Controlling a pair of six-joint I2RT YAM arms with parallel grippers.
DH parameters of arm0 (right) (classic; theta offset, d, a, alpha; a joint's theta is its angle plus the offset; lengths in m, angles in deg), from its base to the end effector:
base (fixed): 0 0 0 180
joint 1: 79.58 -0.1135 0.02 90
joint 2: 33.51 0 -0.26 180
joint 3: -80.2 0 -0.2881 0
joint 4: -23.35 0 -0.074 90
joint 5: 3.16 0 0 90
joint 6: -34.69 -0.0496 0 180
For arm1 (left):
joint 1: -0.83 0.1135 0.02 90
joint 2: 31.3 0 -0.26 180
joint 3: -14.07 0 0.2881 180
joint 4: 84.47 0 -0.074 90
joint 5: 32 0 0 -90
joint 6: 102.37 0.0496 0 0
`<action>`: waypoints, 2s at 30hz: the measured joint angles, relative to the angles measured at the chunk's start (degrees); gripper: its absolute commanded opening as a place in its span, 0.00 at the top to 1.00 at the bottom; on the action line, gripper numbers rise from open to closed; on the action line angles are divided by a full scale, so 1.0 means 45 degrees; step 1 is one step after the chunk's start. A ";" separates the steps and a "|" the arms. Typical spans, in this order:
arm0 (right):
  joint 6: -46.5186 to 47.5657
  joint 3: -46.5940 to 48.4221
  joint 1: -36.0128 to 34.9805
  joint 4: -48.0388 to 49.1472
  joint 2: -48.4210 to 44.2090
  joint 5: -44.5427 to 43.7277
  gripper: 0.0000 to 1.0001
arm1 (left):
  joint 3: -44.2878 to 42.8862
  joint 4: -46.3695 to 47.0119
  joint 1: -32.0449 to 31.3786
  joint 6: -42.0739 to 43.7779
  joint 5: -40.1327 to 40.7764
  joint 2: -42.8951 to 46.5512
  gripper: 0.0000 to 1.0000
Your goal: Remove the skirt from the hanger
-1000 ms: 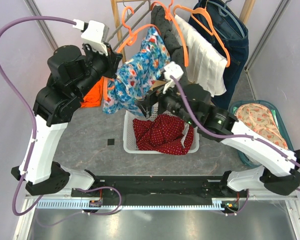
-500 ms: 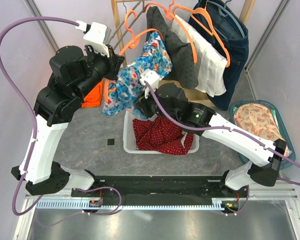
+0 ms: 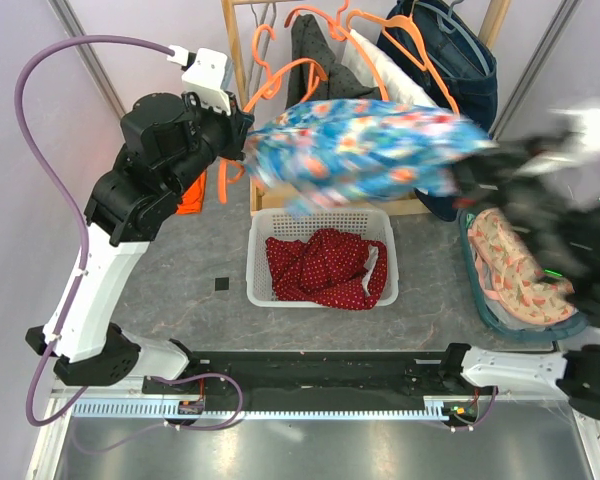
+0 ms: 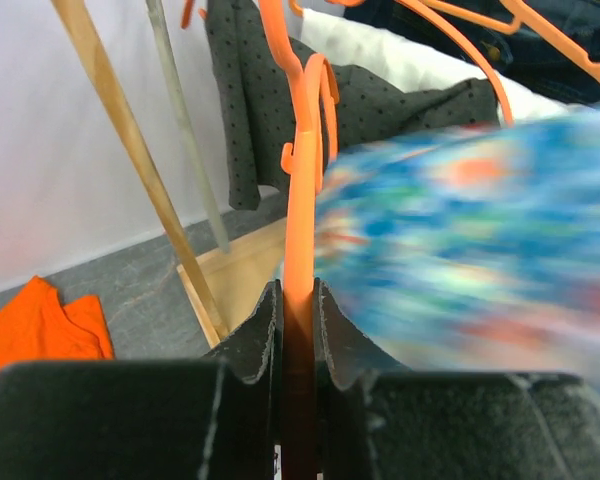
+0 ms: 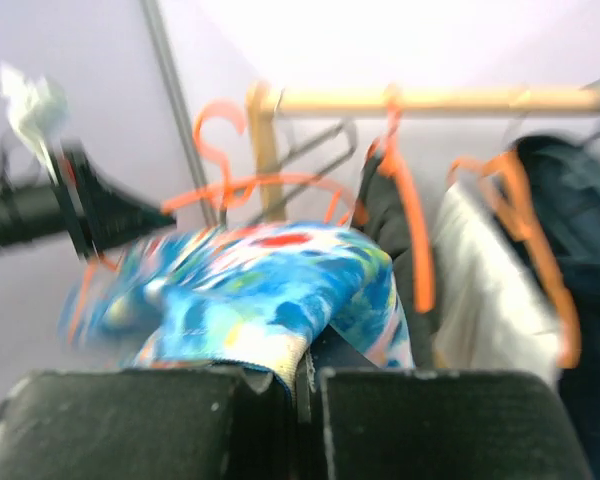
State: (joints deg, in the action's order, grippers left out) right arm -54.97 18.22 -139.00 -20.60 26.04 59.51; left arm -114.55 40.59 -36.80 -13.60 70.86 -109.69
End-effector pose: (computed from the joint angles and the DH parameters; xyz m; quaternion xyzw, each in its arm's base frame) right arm 0.0975 0.1203 0.6128 -0.1343 0.6088 0.2530 0.7398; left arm 0.2237 -0.1585 0.5796 0.1562 0.7181 -0.1463 0.6623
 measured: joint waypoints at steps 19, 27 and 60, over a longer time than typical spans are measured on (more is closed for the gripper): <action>-0.0607 -0.0665 0.0000 -0.1219 0.0374 -0.0398 1.00 | -0.0680 0.0729 0.0010 0.0578 0.1200 -0.0767 0.98; -0.0801 -0.0612 0.0000 -0.1404 0.0131 -0.0097 1.00 | -0.0670 0.0908 0.0010 0.0860 0.1802 -0.0699 0.98; -0.2409 -0.4915 0.0000 0.1549 0.2482 0.1030 1.00 | -0.3507 0.2040 -0.0160 0.2118 0.2973 -0.3706 0.98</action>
State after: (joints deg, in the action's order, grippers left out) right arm -65.81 -3.90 -139.00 -13.62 37.21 64.14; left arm -130.33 49.77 -37.52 -4.07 84.24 -126.37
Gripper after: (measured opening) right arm 0.014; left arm 0.132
